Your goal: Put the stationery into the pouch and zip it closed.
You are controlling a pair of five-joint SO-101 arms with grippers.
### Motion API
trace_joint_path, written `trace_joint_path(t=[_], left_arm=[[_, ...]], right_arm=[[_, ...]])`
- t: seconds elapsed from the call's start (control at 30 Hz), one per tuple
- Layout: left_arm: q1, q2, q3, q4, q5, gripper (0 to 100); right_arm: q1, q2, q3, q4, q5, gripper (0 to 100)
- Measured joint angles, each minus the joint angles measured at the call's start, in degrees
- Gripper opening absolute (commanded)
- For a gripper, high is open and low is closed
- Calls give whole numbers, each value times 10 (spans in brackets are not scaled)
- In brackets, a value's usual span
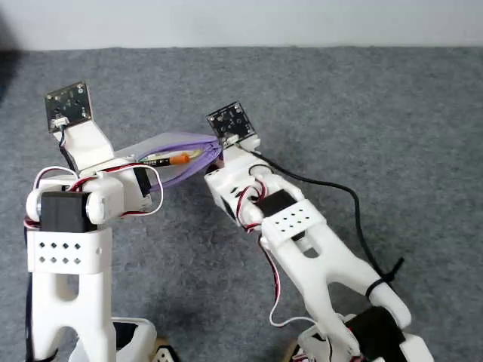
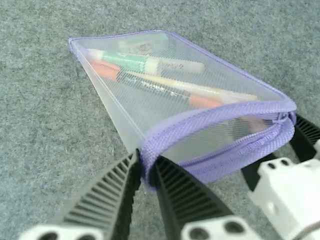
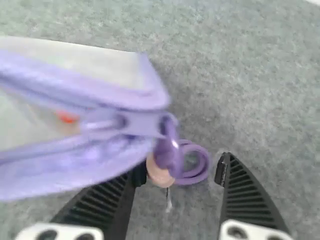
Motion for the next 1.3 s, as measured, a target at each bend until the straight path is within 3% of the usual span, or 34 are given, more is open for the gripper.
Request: trace_joint_path(t=[0.13, 0.3, 0.83, 1.07, 1.3], left_arm=[[0, 0, 0, 0, 0, 11], [0, 0, 0, 0, 0, 11], [1, 0, 0, 2, 0, 19], [50, 1, -33, 91, 0, 161], [64, -35, -87, 105, 0, 323]], right_arm=[[4, 0, 0, -1, 3, 189], [11, 0, 0, -1, 3, 8], [45, -134, 1, -1, 97, 8], [45, -189, 1, -1, 141, 8], [45, -229, 1, -1, 202, 8]])
